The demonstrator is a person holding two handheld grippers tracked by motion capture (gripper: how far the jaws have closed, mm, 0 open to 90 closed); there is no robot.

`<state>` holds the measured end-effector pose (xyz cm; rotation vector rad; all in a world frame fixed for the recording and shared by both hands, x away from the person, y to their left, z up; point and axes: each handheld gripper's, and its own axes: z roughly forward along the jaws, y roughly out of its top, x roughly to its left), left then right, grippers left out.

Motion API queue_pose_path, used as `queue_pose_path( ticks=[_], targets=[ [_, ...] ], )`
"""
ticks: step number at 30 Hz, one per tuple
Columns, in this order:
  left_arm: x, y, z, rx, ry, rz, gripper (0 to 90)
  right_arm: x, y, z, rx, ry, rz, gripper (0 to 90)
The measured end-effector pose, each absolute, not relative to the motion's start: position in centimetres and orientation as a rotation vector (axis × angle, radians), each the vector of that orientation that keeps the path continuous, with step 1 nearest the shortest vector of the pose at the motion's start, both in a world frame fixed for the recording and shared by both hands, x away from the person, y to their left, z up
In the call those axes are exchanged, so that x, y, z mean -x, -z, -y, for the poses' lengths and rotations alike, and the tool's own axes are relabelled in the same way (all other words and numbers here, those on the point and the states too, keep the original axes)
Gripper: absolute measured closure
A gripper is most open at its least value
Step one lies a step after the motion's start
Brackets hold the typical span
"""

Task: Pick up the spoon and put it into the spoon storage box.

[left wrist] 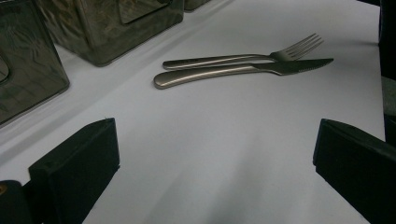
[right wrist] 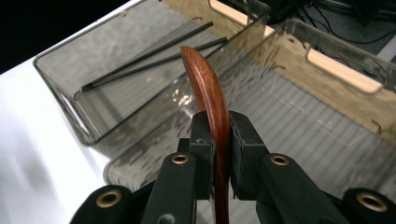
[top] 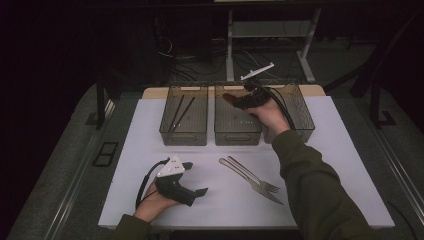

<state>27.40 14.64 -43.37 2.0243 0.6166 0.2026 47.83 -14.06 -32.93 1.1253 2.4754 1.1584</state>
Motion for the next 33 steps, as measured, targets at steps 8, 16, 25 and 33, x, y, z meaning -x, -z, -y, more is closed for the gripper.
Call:
queue_pose_path(
  ticks=[8, 16, 25, 33],
  targets=[
    [-27.3, 43.4, -14.6, -2.020, -0.200, -0.617, 0.0, -49.4, 33.6, 12.3, -1.142, -1.160, -2.480, 79.8],
    [-27.3, 43.3, -14.7, -2.018, -0.198, -0.617, 0.0, -50.5, 35.7, 11.3, -1.172, -1.179, -2.485, 79.8],
    [-27.2, 43.4, -14.7, -2.022, -0.199, -0.615, 0.0, -50.7, 37.5, 11.0, -1.175, -1.118, -2.528, 79.7],
    [-27.2, 43.4, -14.6, -2.028, -0.198, -0.610, 0.0, -50.5, 37.9, 11.3, -1.158, -1.078, -2.538, 64.0]
  ],
)
